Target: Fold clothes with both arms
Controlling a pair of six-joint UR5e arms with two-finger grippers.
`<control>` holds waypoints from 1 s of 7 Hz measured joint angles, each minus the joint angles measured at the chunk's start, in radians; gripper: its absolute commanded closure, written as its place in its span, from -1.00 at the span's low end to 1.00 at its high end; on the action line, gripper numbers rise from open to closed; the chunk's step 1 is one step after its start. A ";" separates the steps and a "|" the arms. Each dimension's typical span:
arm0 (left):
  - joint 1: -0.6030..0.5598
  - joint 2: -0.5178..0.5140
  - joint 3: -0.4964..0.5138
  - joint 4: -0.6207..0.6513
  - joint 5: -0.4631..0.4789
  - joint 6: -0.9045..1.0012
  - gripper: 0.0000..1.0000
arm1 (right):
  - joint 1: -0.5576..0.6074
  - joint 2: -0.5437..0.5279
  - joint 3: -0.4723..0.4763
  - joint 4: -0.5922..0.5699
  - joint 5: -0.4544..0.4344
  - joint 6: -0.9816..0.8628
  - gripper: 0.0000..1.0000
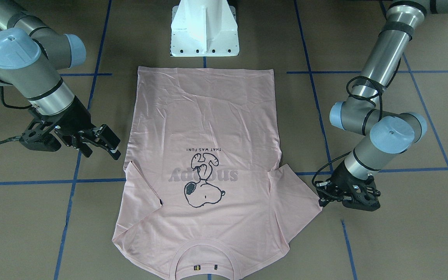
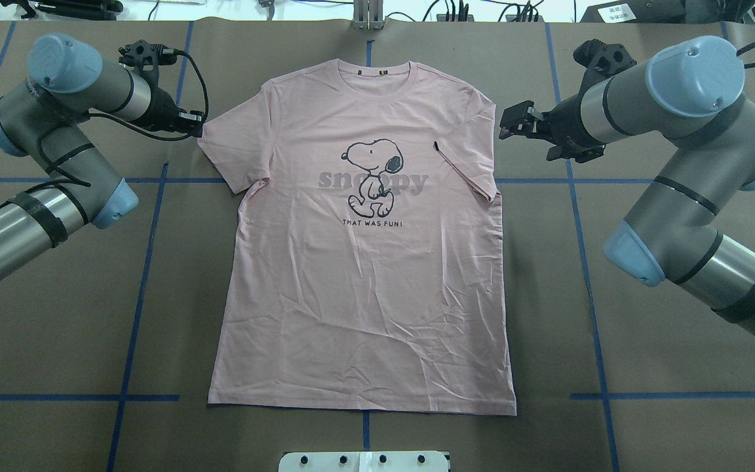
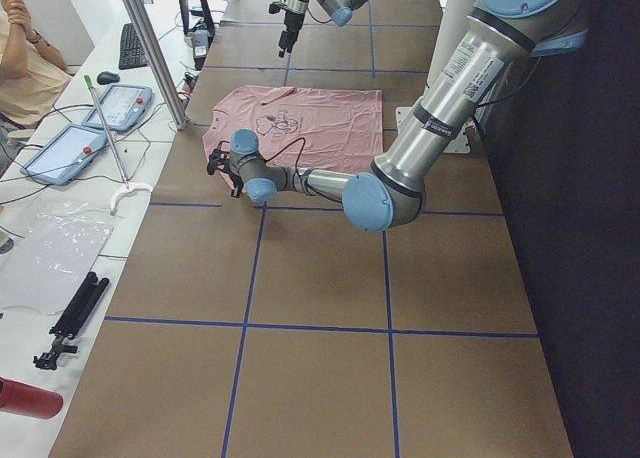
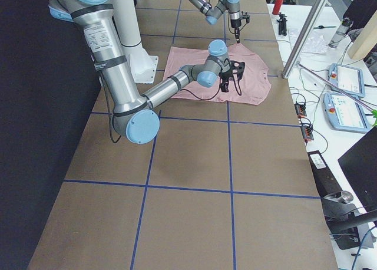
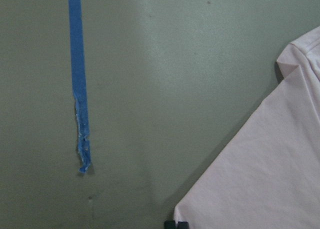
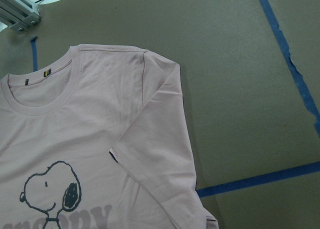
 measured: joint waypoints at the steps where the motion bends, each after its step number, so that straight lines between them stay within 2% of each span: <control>1: 0.000 0.005 -0.050 0.000 0.000 -0.085 1.00 | 0.000 0.004 -0.002 -0.001 0.000 0.000 -1.00; 3: 0.012 0.009 -0.154 0.005 0.020 -0.355 1.00 | -0.003 0.009 -0.010 -0.001 -0.004 -0.014 -1.00; 4: 0.045 -0.004 -0.169 0.007 0.069 -0.445 1.00 | -0.003 0.010 -0.014 0.000 -0.007 -0.028 -1.00; 5: 0.076 -0.037 -0.145 0.006 0.117 -0.479 1.00 | -0.004 0.009 -0.017 0.000 -0.008 -0.033 -1.00; 7: 0.096 -0.154 -0.015 0.001 0.147 -0.493 1.00 | -0.004 0.005 -0.019 0.000 -0.009 -0.036 -1.00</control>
